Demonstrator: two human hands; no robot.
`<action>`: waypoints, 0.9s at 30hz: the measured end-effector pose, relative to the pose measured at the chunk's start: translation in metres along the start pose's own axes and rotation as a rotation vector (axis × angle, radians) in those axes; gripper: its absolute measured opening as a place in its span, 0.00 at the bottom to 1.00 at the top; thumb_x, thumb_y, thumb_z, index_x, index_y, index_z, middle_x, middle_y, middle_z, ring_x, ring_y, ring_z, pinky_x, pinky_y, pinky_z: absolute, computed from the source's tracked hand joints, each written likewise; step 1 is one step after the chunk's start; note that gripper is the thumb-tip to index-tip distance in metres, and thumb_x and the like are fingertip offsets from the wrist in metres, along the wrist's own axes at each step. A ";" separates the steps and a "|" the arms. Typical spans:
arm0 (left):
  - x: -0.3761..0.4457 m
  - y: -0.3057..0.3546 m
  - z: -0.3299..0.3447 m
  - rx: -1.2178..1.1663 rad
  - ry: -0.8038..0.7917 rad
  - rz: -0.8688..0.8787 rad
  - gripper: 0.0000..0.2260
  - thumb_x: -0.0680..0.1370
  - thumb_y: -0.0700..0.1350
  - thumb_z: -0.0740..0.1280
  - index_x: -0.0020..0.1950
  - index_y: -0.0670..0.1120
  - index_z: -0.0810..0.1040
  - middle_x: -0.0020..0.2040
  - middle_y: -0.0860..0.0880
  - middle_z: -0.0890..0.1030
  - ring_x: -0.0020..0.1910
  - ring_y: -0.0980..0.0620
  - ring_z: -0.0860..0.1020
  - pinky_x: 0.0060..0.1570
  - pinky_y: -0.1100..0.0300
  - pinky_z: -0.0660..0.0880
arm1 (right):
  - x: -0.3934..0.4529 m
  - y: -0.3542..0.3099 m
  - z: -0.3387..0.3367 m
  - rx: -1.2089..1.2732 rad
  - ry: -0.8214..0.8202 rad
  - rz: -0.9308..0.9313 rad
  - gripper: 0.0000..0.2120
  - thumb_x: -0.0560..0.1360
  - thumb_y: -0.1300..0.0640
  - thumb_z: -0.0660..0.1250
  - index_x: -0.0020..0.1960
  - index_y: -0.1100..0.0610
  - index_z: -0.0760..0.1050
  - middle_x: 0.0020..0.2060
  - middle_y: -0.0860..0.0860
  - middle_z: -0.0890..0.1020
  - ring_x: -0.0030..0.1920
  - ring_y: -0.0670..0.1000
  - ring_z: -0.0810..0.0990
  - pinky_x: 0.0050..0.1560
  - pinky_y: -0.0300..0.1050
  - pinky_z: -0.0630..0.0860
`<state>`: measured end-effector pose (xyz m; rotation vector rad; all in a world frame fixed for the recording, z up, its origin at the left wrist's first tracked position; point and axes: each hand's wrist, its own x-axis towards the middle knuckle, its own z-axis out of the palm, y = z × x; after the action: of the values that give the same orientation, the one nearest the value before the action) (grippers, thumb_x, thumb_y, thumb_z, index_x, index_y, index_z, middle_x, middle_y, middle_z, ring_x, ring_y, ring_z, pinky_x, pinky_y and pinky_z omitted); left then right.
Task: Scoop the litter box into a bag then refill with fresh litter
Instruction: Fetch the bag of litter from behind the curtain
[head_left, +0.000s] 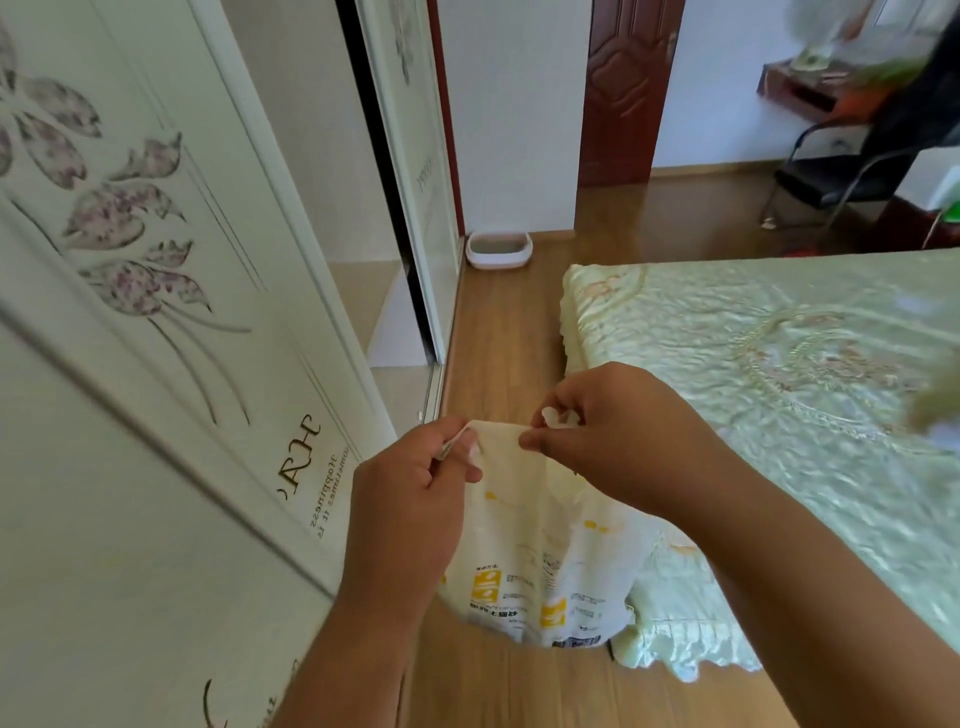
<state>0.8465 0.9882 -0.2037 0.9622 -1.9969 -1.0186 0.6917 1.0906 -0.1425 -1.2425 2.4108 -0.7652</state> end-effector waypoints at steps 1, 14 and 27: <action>0.004 0.002 0.005 -0.006 0.005 -0.002 0.08 0.82 0.49 0.69 0.57 0.52 0.86 0.36 0.60 0.84 0.39 0.61 0.83 0.39 0.72 0.75 | 0.005 0.003 -0.005 -0.004 0.004 0.001 0.09 0.74 0.44 0.74 0.42 0.48 0.82 0.30 0.45 0.79 0.32 0.44 0.78 0.31 0.36 0.68; 0.106 -0.003 0.035 0.003 -0.038 0.075 0.08 0.82 0.50 0.68 0.57 0.54 0.86 0.37 0.62 0.84 0.39 0.64 0.82 0.41 0.73 0.74 | 0.092 0.011 -0.019 0.007 0.079 0.036 0.14 0.75 0.45 0.74 0.34 0.46 0.74 0.25 0.44 0.73 0.26 0.42 0.71 0.30 0.34 0.63; 0.249 -0.041 0.039 0.000 -0.222 0.154 0.09 0.82 0.50 0.68 0.60 0.53 0.85 0.37 0.58 0.85 0.31 0.65 0.78 0.33 0.72 0.70 | 0.205 -0.010 0.003 0.045 0.194 0.190 0.09 0.74 0.45 0.74 0.40 0.49 0.81 0.29 0.46 0.78 0.28 0.42 0.74 0.30 0.36 0.66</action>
<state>0.7053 0.7760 -0.1971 0.7069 -2.2142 -1.0781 0.5835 0.9164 -0.1468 -0.9432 2.6021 -0.9129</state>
